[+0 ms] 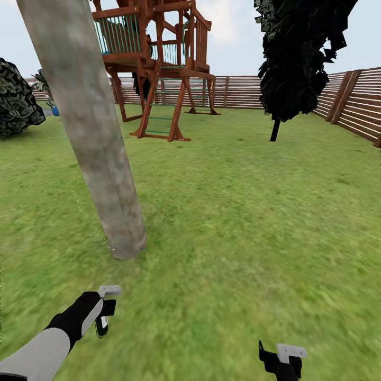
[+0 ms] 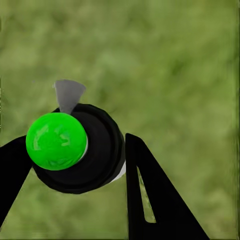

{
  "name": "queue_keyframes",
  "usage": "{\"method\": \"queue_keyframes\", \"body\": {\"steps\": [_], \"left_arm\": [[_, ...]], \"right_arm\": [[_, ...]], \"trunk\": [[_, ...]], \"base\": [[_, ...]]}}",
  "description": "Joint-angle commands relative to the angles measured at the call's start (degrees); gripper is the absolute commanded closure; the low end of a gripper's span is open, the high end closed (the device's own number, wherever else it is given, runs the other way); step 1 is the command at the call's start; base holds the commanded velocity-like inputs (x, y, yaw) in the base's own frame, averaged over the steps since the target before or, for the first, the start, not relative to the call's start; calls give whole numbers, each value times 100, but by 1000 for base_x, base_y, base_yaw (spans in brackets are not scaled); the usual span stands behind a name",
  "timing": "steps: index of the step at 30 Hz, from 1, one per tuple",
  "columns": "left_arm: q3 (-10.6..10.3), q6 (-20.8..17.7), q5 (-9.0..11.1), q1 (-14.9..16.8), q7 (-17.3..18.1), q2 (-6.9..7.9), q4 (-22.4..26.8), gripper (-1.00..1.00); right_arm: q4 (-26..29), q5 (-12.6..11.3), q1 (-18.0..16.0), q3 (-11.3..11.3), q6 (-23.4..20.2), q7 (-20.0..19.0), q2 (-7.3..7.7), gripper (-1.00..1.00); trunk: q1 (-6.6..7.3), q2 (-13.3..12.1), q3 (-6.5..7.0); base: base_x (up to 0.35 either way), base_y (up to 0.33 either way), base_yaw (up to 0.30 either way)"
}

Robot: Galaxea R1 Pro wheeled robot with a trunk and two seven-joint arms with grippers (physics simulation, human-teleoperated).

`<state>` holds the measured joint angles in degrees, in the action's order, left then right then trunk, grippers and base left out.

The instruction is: In the garden, pick up the pesticide atomizer on the floor and spray pesticide onto both trees until each tree trunk is fully covered.

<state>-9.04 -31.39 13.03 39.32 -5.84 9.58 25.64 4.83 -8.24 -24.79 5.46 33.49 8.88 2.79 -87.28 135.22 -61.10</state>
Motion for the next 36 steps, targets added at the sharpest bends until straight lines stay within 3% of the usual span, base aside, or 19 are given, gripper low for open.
{"method": "queue_keyframes", "body": {"steps": [1, 6, 10, 12, 15, 17, 19, 22, 29, 33, 36], "left_arm": [[-8, -26, -7, 2, -11, 0, 200, 100], [-19, -177, -28, 82, -11, 60, 649, 100], [43, -469, -10, 162, 36, 424, 687, 100], [78, -499, -11, 184, 44, 401, 712, 100], [87, -661, -18, 358, 48, 111, 822, 100], [95, -859, -18, 521, 52, 99, 859, 100], [102, -923, -35, 588, 56, 244, 866, 100], [95, -957, -17, 589, 61, 750, 876, 100], [79, -1080, -16, 599, 62, 476, 1154, 100], [100, -1541, -19, 608, 65, 533, 1475, 100], [71, -1580, -66, 550, 52, 485, 1704, 100]], "right_arm": [[0, 1, 0, 0, 0, 0, 1, -100], [0, -2, 0, 4, 0, 0, 2, -100], [0, 5, 0, 8, 0, 0, 2, -100], [0, 3, 0, 8, 0, 0, 2, -100], [0, 3, 0, 8, 0, 0, 2, -100], [0, 3, 0, 8, 0, 0, 2, -100], [0, 2, 0, 8, 0, 0, 2, -100], [0, 5, 0, 8, 0, 0, -4, -100], [0, -2, 0, 8, 0, 0, -7, -100], [0, 1, 0, 8, 0, 0, -7, -100], [0, 2, 0, 8, 0, 0, -7, -100]], "trunk": [[0, 0, 0], [0, 0, 0], [0, 0, 0], [0, 0, 0], [0, 0, 0], [0, 0, 0], [0, 0, 0], [0, 0, 0], [0, 0, 0], [0, 0, 0], [0, 0, 0]], "base": [[-60, -15, 0], [-12, -3, 0], [0, 0, 0], [0, 0, 0], [0, 0, 0], [0, 0, 0], [0, 0, 0], [0, 0, 14], [0, 0, 204], [0, 0, 25], [0, 0, 1]]}}
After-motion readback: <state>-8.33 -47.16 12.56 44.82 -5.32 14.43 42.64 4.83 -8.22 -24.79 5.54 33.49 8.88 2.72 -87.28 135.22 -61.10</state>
